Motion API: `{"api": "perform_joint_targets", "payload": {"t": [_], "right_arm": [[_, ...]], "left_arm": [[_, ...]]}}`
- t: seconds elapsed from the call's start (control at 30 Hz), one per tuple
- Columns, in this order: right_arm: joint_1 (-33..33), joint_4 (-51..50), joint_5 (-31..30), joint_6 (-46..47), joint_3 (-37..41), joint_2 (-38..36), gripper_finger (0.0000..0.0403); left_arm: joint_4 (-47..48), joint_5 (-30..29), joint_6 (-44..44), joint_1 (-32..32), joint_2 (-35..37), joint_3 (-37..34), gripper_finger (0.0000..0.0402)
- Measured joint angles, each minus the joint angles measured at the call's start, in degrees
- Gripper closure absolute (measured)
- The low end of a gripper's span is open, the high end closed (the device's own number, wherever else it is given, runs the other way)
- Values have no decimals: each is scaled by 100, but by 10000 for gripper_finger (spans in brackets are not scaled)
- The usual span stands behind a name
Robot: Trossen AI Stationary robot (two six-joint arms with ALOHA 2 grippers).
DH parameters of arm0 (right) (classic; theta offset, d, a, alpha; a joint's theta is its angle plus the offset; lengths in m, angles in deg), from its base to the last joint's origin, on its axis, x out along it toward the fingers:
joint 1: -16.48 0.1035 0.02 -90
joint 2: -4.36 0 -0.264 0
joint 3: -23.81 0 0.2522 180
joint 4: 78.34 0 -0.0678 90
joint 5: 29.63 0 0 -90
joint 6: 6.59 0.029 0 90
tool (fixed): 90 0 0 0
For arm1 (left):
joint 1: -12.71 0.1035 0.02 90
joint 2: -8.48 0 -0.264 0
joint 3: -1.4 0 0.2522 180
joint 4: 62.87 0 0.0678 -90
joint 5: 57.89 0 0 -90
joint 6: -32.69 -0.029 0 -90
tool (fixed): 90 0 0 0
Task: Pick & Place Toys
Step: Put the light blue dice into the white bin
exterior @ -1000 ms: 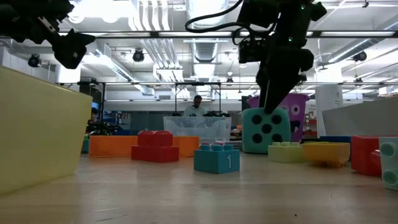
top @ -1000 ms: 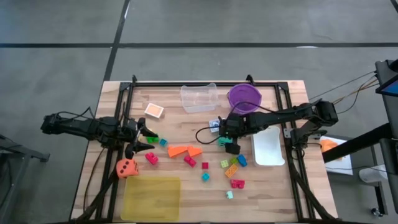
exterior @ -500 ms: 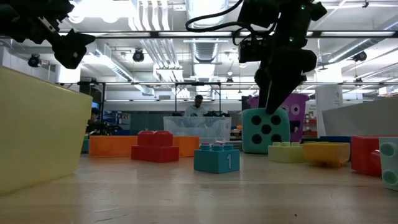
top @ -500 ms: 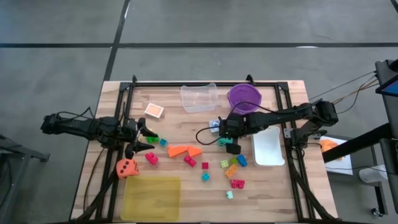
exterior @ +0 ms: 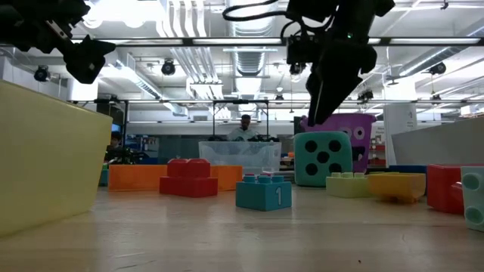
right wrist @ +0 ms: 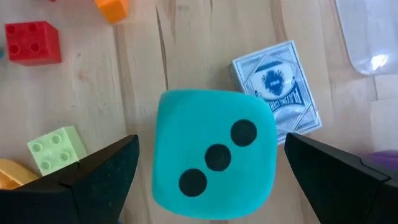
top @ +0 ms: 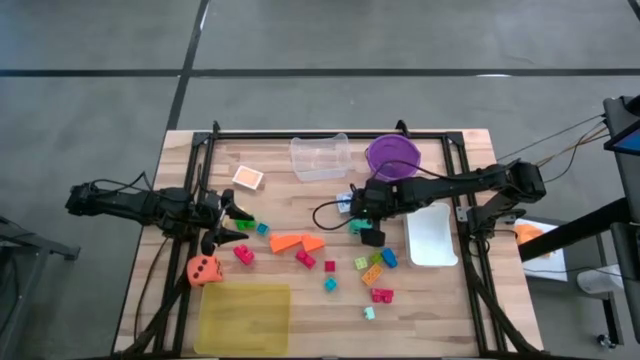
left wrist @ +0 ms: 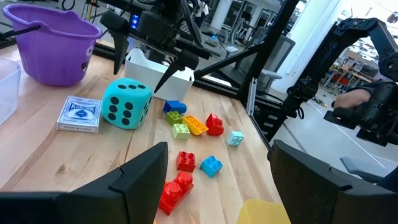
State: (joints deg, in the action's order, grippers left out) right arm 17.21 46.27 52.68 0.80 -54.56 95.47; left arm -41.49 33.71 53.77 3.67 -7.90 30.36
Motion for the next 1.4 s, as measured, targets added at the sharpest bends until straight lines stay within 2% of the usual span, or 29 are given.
{"api": "perform_joint_targets", "payload": {"t": [0.17, 0.5, 0.77, 1.07, 1.17, 1.33, 1.4], "right_arm": [[0, 22, -135, 231, 112, 0, 5], [-88, 215, -141, 62, 305, 0, 5], [-414, 472, 306, 237, 556, 0, 5], [-414, 734, 358, 256, 757, -6, 6], [-400, 752, 349, 200, 762, -4, 21], [-400, 763, 355, 176, 773, -4, 86], [-400, 763, 353, 213, 773, -7, 95]], "left_arm": [[0, 4, 0, -1, 0, 0, 128], [0, 20, 42, 0, 0, 0, 128], [0, 47, 44, 0, 0, 0, 128], [2, 61, 44, 0, 0, 0, 128], [2, 60, 43, -1, 0, 0, 128], [0, 60, 44, 0, 0, 0, 128], [1, 61, 43, -1, 0, 0, 128]]}}
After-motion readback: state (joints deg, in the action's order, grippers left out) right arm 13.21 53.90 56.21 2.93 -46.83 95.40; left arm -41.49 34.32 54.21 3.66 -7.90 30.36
